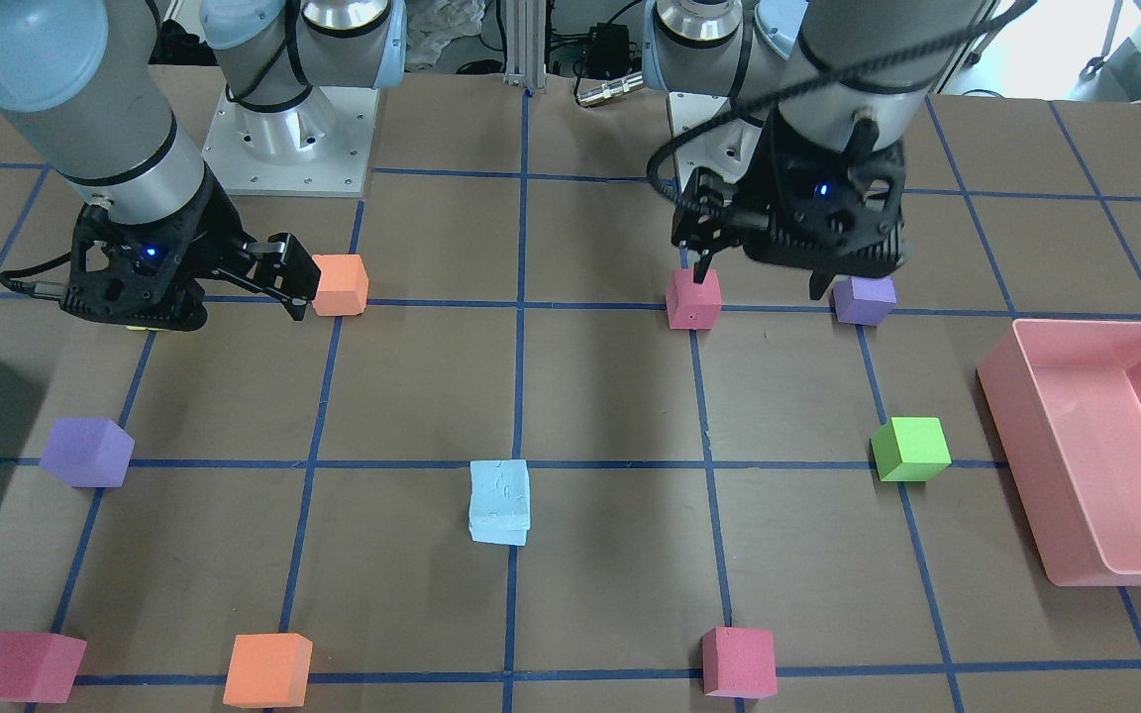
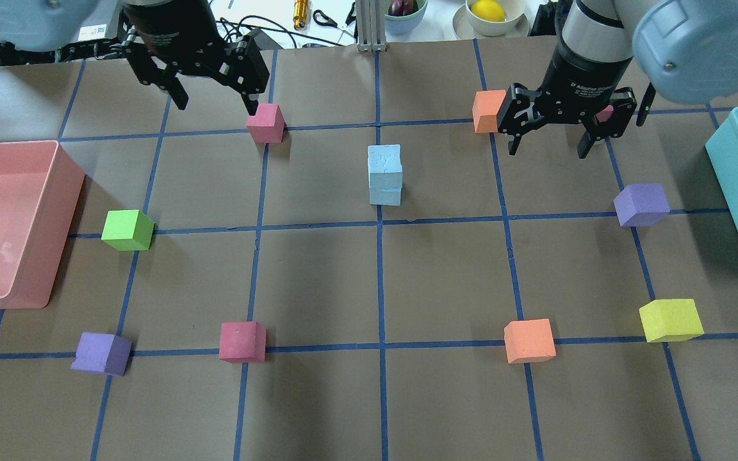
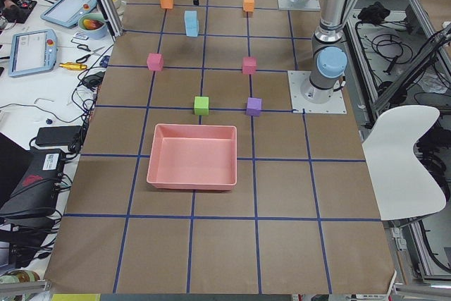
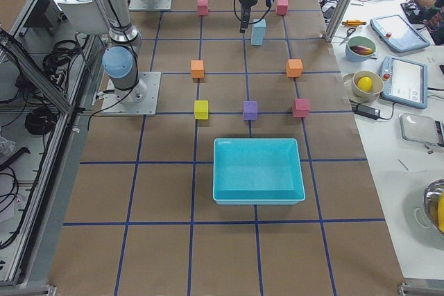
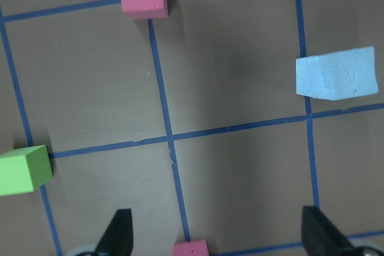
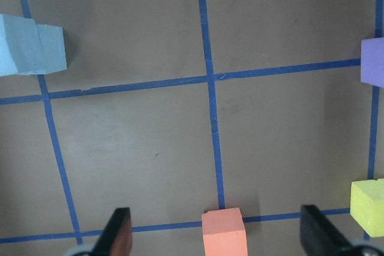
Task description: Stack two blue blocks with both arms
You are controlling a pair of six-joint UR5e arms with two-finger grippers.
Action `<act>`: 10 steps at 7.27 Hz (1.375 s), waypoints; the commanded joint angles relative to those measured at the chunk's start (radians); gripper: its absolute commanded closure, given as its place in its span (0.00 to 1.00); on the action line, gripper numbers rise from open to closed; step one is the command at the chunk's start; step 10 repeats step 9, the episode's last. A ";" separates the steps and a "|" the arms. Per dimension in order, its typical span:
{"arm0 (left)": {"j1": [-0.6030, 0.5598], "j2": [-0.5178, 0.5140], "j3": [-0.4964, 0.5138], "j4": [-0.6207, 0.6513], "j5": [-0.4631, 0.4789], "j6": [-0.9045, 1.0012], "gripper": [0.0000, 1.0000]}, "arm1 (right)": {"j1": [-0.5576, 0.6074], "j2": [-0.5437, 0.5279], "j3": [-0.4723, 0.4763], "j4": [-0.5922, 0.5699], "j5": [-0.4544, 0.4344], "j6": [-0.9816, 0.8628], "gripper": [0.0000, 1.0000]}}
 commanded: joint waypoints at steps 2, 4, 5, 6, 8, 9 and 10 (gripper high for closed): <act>0.100 0.130 -0.099 -0.050 -0.004 0.071 0.00 | -0.001 -0.009 0.000 0.000 0.000 0.002 0.00; 0.113 0.149 -0.192 0.132 0.003 0.059 0.00 | 0.002 -0.014 0.000 0.000 0.000 0.002 0.00; 0.113 0.147 -0.183 0.137 0.006 0.058 0.00 | 0.004 -0.014 0.000 0.000 0.000 0.002 0.00; 0.111 0.150 -0.178 0.137 0.008 0.058 0.00 | 0.005 -0.012 0.000 0.000 0.000 0.002 0.00; 0.107 0.143 -0.178 0.137 0.003 0.056 0.00 | 0.005 -0.012 0.000 0.000 -0.001 0.002 0.00; 0.107 0.144 -0.180 0.137 0.002 0.056 0.00 | 0.005 -0.014 0.001 0.000 -0.001 0.002 0.00; 0.107 0.144 -0.180 0.137 0.002 0.056 0.00 | 0.005 -0.014 0.001 0.000 -0.001 0.002 0.00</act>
